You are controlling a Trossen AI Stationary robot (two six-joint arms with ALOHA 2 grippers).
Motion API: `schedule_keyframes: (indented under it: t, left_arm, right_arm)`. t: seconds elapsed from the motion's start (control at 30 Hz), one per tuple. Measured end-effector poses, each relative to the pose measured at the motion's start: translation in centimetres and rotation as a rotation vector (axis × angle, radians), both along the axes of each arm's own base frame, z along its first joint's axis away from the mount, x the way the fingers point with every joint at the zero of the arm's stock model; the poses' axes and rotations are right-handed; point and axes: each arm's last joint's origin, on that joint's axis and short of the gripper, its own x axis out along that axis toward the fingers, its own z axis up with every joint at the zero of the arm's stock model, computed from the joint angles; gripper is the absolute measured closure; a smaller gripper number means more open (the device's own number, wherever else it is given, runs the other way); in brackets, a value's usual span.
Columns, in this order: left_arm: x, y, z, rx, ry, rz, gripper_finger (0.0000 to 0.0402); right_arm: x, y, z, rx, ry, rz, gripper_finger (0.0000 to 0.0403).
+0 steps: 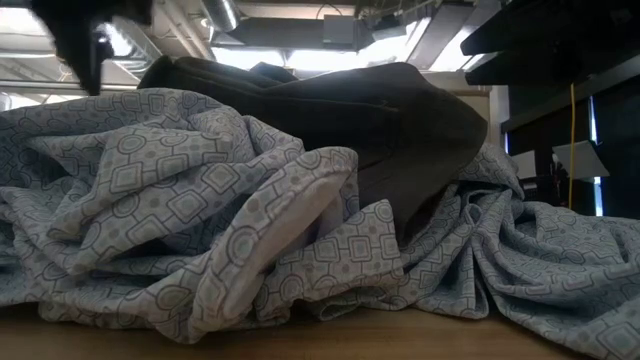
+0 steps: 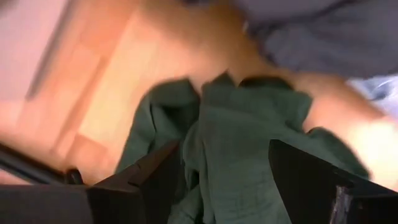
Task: Sort clothes
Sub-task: Put the dark green shirt into the left laundry organizer
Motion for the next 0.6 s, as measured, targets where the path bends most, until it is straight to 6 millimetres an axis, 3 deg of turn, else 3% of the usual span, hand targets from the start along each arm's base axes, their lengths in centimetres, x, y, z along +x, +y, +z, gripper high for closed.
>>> schedule_keyframes:
  t: [0.23,0.6]
  left_arm:
    - [-0.5,-0.9,-4.1,-0.029,0.065,0.044,0.0171]
    - [-1.1,-0.8,-8.7,-0.026,0.108,0.060,0.0171]
  right_arm:
    - [0.0,0.0,0.0,0.000,0.000,0.000,0.0087]
    - [0.1,0.1,-0.3,-0.007,0.009,0.001,0.0087]
